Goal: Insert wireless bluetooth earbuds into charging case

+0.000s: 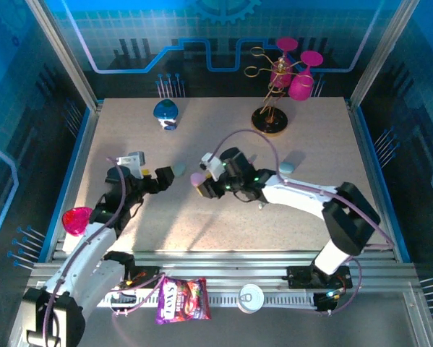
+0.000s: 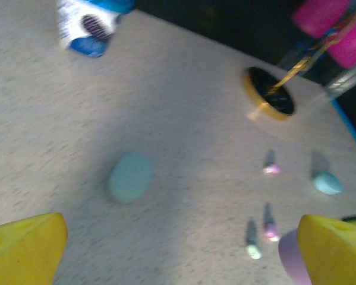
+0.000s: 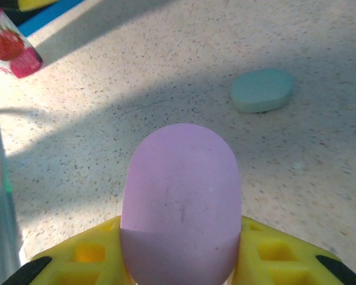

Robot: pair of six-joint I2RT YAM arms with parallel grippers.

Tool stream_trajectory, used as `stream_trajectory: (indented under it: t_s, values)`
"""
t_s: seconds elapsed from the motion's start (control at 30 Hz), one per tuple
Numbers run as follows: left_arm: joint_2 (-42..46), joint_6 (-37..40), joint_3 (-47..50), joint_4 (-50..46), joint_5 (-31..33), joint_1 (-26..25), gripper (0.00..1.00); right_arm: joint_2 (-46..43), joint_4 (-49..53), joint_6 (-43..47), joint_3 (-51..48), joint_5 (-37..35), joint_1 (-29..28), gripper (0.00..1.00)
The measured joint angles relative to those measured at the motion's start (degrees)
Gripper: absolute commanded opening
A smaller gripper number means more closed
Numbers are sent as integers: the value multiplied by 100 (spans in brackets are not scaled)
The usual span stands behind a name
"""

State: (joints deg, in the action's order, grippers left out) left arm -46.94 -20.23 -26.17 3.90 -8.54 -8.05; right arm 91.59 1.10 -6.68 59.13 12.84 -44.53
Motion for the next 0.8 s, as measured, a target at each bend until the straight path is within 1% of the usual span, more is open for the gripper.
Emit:
stream_trajectory:
  t_s: [0.1, 0.2, 0.33, 0.43, 0.5, 0.67, 0.8]
  values:
    - [-4, 188, 22, 474, -330, -203, 99, -415, 417, 170, -37, 450, 387, 25]
    - [-17, 514, 28, 944, -651, -608, 99, -800, 774, 295, -70, 887, 734, 23]
    - [-229, 927, 37, 1580, -1309, -1023, 99, -1281, 1196, 435, -98, 1445, 1233, 21]
    - [-455, 1193, 44, 1956, -1755, -1285, 99, -1644, 1526, 592, -98, 1777, 1475, 21]
    - [-627, 1344, 39, 2118, -2055, -1478, 99, -1862, 1757, 717, -94, 1987, 1532, 21]
    - [-1187, 1626, -199, 2317, -2798, -1891, 99, -2234, 2245, 918, 13, 2780, 1534, 21]
    - [-1502, 1753, -492, 2507, -3401, -2146, 96, -2343, 2500, 1001, 157, 3200, 1453, 20]
